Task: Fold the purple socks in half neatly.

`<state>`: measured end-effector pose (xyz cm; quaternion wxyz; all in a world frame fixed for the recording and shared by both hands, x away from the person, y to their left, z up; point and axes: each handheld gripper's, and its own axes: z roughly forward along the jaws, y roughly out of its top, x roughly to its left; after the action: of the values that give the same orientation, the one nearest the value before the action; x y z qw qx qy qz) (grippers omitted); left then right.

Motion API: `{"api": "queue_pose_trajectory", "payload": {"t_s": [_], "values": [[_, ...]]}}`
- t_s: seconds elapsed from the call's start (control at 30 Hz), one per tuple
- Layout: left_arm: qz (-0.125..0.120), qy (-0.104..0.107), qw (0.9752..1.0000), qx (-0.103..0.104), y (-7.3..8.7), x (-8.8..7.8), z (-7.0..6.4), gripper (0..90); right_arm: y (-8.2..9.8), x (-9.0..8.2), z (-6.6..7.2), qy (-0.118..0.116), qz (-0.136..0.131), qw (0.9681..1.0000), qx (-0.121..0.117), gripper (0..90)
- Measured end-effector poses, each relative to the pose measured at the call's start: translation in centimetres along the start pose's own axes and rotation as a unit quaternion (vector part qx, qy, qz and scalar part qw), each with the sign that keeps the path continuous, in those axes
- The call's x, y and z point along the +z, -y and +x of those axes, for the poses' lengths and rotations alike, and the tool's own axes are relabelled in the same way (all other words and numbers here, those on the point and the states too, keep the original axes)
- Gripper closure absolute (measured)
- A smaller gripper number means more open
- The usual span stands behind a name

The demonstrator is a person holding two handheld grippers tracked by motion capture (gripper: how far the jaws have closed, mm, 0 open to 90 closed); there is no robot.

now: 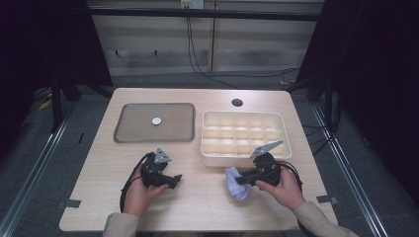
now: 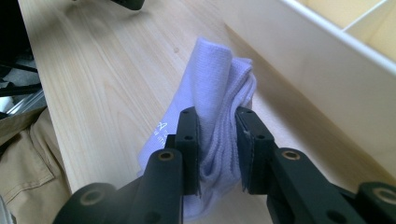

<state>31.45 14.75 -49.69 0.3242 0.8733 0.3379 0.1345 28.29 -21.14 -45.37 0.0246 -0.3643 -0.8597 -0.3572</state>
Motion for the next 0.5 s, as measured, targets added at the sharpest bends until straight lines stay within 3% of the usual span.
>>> {"api": "queue_pose_trajectory", "payload": {"t_s": [0.17, 0.33, 0.37, 0.5], "values": [[0.003, 0.006, 1.0, 0.003, 0.2, 0.2, 0.1, 16.8, -0.2, -0.7, -0.2, 0.005, 0.002, 1.0, -0.003, 72.7], [-0.009, 0.012, 0.9998, -0.015, 0.5, 0.4, 0.2, 15.4, -0.5, -1.8, -0.5, 0.012, 0.009, 0.9999, -0.005, 72.7], [-0.011, 0.011, 0.9998, -0.008, 0.6, 0.4, 0.3, 15.3, -0.5, -2.0, -0.6, 0.015, 0.009, 0.9998, -0.007, 72.7], [-0.021, 0.013, 0.9996, -0.009, 0.7, 0.5, 0.4, 14.6, -0.8, -2.6, -0.7, 0.019, 0.008, 0.9997, -0.009, 72.7]]}}
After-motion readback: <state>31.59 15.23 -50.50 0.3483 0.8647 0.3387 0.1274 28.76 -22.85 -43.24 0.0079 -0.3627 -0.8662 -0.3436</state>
